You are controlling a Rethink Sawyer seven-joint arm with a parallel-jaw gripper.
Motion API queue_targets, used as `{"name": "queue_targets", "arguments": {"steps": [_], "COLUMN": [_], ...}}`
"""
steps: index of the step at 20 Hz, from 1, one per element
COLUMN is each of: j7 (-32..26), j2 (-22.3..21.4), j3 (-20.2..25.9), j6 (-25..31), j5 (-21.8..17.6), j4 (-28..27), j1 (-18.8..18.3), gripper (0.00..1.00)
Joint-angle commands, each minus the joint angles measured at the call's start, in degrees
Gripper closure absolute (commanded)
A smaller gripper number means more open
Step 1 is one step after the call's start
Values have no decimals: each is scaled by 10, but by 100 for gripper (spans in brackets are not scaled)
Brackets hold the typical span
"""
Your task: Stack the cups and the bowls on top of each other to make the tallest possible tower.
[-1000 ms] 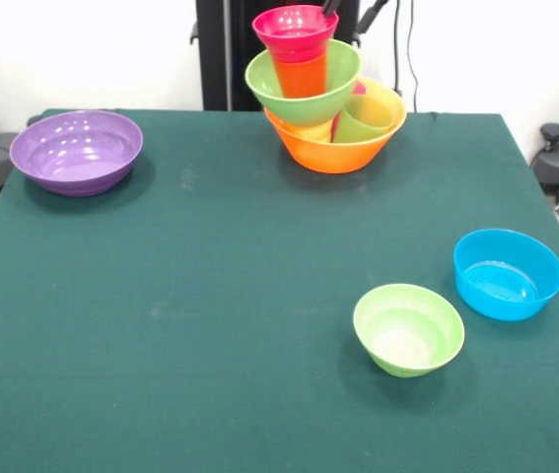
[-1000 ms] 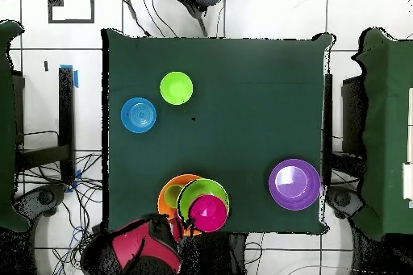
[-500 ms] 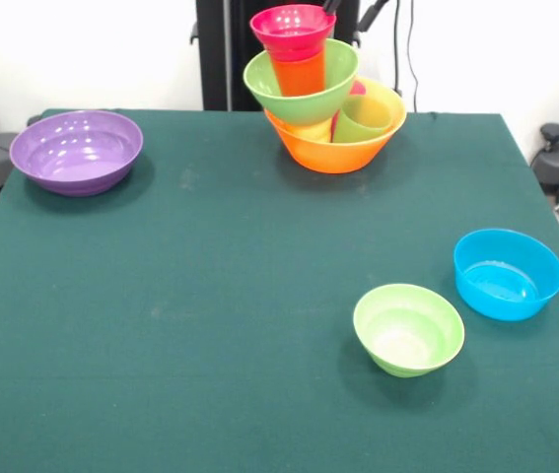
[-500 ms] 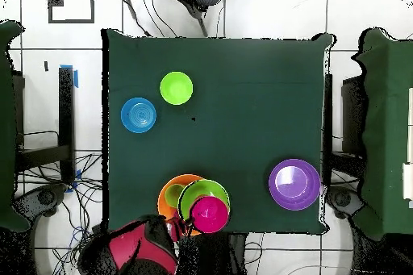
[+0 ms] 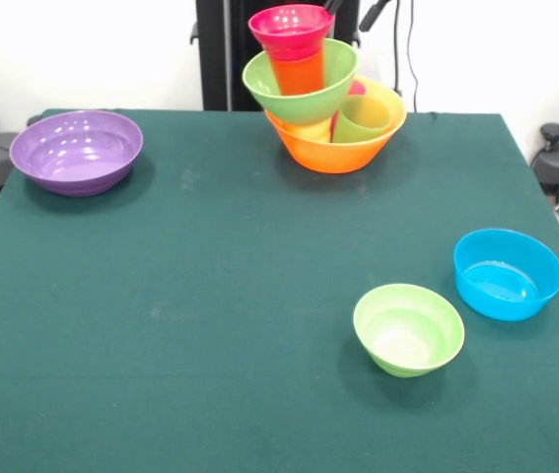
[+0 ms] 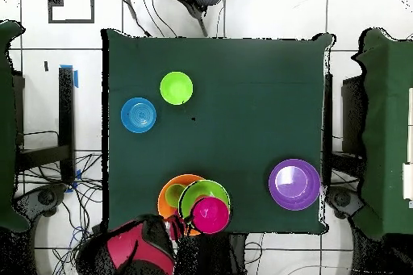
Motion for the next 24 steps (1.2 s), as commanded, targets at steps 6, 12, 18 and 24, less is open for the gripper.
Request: {"name": "queue_targets", "arguments": {"steps": [6,12,18,24], "j7": [100,102,104,105], "j2": [34,37,39,43], "j3": [21,17,11,8], "j6": [-13,-3,0,-1], "j5": [20,20,22,25], "j4": [-34,-41,-43,-45], "j1": [8,16,24,28], "gripper": [0,0,0,0]}}
